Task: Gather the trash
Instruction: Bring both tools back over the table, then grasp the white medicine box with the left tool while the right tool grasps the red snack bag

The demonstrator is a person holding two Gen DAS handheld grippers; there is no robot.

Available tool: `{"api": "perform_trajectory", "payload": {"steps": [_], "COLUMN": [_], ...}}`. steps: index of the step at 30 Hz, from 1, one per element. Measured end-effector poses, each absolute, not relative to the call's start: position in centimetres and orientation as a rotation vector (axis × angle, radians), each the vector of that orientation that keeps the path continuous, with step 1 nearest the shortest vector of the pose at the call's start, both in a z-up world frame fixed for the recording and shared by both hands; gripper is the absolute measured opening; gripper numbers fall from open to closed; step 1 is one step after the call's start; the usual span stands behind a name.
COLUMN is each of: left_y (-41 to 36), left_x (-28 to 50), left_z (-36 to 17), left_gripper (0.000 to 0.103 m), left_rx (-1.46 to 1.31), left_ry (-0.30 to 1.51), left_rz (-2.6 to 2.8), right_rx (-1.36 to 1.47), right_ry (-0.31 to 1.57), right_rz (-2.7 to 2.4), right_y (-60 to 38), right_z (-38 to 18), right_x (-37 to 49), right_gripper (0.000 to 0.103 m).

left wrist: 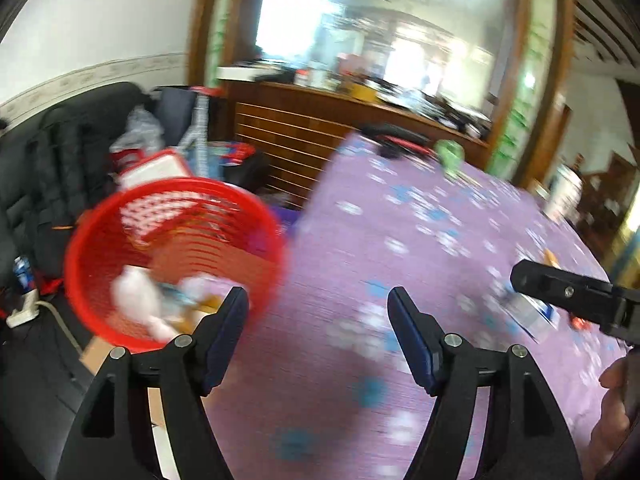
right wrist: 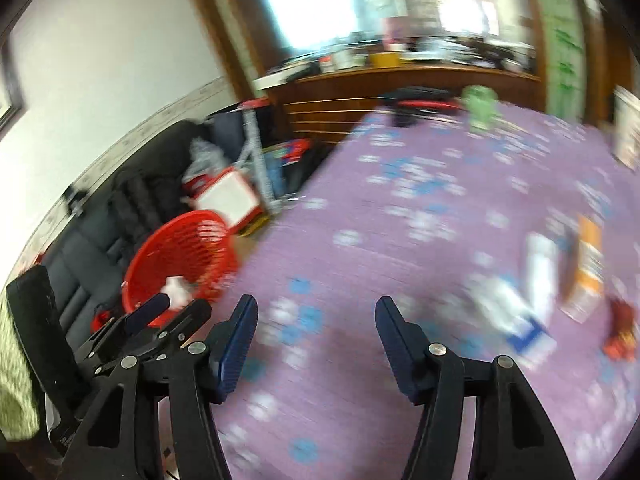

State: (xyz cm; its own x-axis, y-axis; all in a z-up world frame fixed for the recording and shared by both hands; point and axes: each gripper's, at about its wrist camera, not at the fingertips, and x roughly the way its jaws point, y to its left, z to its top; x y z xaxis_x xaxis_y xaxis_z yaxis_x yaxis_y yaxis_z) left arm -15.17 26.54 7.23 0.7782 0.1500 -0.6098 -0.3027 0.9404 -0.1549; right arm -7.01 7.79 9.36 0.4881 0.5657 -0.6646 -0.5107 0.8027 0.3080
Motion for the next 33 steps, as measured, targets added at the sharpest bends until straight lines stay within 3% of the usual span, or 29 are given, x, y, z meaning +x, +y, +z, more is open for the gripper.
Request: {"api": "perform_trajectory", "payload": {"steps": [13, 25, 27, 29, 33], "left_y": [13.6, 11.1, 10.5, 10.0, 8.8], "left_x": [-11.6, -8.7, -8.0, -7.4, -6.1], "left_z": [5.1, 6.5, 6.6, 6.7, 6.7], "left_gripper": [0.074, 0.076, 0.076, 0.076, 0.076], "left_rx": [-0.135, -0.136, -0.152, -0.174, -0.203], "left_ry": [0.757, 0.807, 0.821, 0.834, 0.857], "left_rz": [0.066, 0.032, 0.023, 0.009, 0.001], "right_rx": [0.218, 0.251, 0.244, 0.241, 0.245], "right_ry": [0.834, 0.923, 0.919, 0.919, 0.923], "right_rz": [0.130, 0.108, 0.099, 0.097, 0.112], "right_y": [-13.4, -15.1, -15.1, -15.2, -15.3], "right_z": [7.0, 2.4, 2.2, 2.0, 1.5], "right_x": [-3.2, 1.7, 1.6, 1.7, 1.6], "right_gripper": [0.070, 0.070, 0.067, 0.048, 0.043]}}
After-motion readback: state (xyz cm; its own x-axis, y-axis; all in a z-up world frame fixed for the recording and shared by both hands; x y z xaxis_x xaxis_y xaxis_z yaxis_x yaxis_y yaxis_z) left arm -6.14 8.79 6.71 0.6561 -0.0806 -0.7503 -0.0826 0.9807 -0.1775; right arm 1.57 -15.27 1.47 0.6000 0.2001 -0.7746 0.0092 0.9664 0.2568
